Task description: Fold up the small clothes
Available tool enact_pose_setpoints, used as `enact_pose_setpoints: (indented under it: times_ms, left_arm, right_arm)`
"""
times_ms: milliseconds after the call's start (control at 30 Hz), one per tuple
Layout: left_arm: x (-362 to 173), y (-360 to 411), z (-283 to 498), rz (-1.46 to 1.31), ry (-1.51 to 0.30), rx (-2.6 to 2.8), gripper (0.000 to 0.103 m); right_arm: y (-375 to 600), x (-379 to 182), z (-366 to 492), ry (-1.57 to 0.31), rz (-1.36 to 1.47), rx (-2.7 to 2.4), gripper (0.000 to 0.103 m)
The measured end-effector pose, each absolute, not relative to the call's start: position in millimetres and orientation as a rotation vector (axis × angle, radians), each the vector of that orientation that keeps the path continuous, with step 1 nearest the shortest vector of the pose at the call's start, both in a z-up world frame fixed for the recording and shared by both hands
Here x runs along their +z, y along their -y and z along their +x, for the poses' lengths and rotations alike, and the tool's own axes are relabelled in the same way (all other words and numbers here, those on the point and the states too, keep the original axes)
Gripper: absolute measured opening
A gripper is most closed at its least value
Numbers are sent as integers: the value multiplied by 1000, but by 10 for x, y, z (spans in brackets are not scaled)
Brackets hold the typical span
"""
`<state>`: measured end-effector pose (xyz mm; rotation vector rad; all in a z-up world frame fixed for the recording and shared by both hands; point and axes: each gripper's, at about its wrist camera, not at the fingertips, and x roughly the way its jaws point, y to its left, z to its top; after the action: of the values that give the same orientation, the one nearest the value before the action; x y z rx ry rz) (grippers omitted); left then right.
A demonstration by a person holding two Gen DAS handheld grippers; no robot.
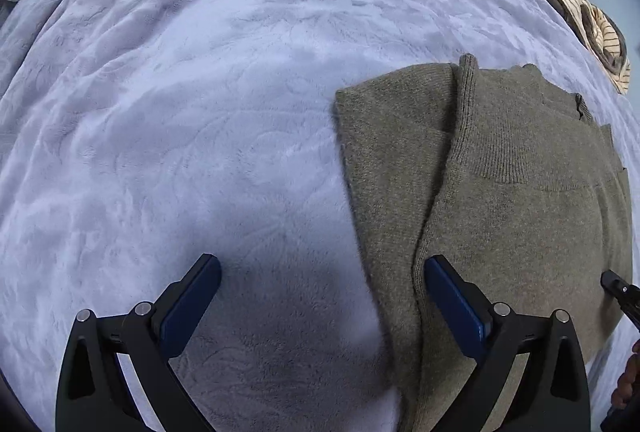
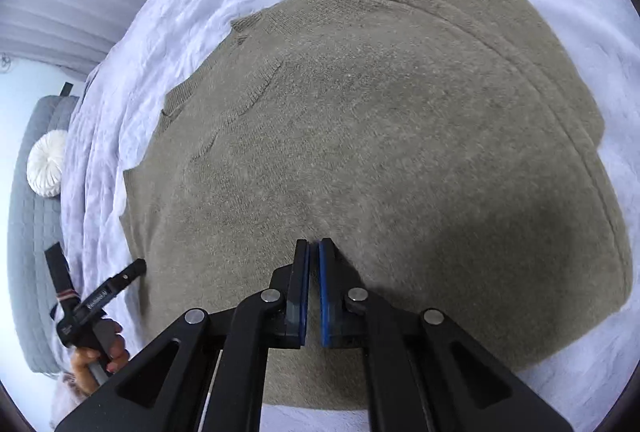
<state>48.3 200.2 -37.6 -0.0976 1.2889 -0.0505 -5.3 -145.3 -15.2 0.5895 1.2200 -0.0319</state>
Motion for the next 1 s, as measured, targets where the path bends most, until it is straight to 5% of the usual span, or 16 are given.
enact_pose_setpoints:
  times_ms: [167,333,633,1000]
  left_arm:
    - [-287,-2064,412,-37,-1297,12,102]
    - [-236,-2209,301,-96,-1311,4,102]
    - [-318,-2205,184,-109,-1340,6,102]
    - [-358,-2261,-28,-147,-1341,-13,102]
  right_arm:
    - [1353,-113,-90,-1234,585,-43,10]
    - [1233,35,-235,-1245,667,116,53]
    - [279,-411,-450,-1451,823,345,53]
    - [244,-481,-536,-1433,887,299,53]
